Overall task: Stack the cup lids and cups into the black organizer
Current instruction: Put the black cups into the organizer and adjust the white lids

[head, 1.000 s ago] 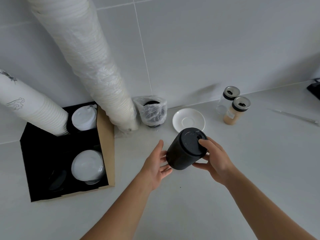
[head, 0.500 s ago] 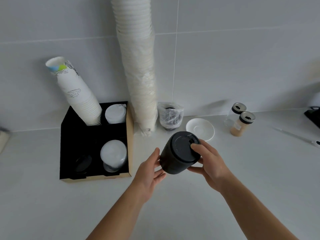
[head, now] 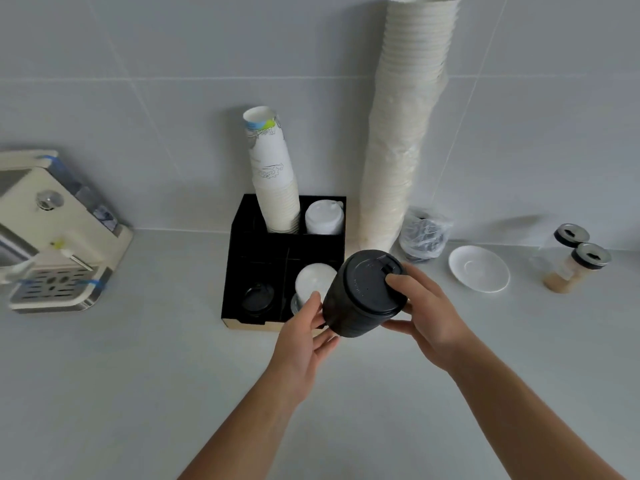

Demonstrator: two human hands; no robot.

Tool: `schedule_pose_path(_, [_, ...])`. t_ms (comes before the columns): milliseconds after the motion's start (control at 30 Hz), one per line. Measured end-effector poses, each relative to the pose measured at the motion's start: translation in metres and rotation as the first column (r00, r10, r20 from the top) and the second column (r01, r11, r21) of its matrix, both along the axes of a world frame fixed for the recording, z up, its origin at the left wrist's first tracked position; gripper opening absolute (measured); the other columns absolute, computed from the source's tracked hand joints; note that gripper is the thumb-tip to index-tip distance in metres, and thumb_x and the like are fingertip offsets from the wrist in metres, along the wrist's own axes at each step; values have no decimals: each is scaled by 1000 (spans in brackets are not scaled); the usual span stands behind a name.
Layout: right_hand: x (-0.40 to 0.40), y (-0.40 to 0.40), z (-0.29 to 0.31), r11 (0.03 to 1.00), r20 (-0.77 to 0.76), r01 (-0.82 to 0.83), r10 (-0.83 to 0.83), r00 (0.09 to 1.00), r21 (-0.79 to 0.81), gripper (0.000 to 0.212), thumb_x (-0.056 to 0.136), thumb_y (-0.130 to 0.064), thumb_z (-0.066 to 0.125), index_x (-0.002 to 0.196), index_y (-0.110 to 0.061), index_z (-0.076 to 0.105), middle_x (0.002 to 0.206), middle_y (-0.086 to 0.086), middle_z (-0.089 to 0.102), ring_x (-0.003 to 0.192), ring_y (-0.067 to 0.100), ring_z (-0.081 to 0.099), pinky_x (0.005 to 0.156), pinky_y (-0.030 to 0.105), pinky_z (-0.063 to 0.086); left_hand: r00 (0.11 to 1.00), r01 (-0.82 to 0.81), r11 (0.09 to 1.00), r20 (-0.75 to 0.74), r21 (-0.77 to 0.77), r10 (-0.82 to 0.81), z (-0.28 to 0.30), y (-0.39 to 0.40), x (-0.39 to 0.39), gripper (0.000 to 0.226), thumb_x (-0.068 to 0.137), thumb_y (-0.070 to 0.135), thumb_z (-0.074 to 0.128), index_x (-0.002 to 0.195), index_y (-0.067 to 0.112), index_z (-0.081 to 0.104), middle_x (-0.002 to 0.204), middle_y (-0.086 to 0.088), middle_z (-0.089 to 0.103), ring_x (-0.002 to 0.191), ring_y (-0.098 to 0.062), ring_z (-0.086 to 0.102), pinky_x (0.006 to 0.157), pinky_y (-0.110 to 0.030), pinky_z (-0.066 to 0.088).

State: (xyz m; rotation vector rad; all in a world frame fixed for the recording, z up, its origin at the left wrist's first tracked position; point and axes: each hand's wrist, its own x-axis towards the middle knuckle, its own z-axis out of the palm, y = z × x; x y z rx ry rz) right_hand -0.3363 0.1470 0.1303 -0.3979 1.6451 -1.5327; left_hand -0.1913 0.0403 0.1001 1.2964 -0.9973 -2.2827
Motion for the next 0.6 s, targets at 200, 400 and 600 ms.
schedule_pose_path(200, [26, -46, 15, 997, -12, -78, 78, 997, 14, 21, 96, -23, 55, 113, -23, 68, 106, -5, 75, 106, 19, 67, 87, 44, 54, 996, -69, 997, -62, 38, 71, 2, -34, 37, 33, 96, 41, 52, 106, 12, 65, 119, -10, 65, 113, -33, 61, 106, -45, 44])
schedule_pose_path(400, [45, -90, 23, 991, -17, -135, 136, 991, 23, 21, 95, -23, 57, 99, -30, 76, 101, -7, 78, 105, 19, 67, 94, 47, 52, 974, -170, 977, -125, 131, 186, -3, -62, 61, 59, 95, 50, 47, 132, 4, 52, 128, -13, 60, 121, -36, 55, 104, -41, 44])
schedule_pose_path(600, [61, -130, 21, 982, -57, -177, 181, 982, 65, 23, 95, -25, 57, 109, -21, 75, 103, -4, 76, 99, 14, 64, 81, 37, 50, 981, -134, 981, -119, 142, 151, -17, -91, 84, 66, 95, 55, 44, 139, 7, 50, 133, -7, 59, 127, -28, 54, 112, -43, 36])
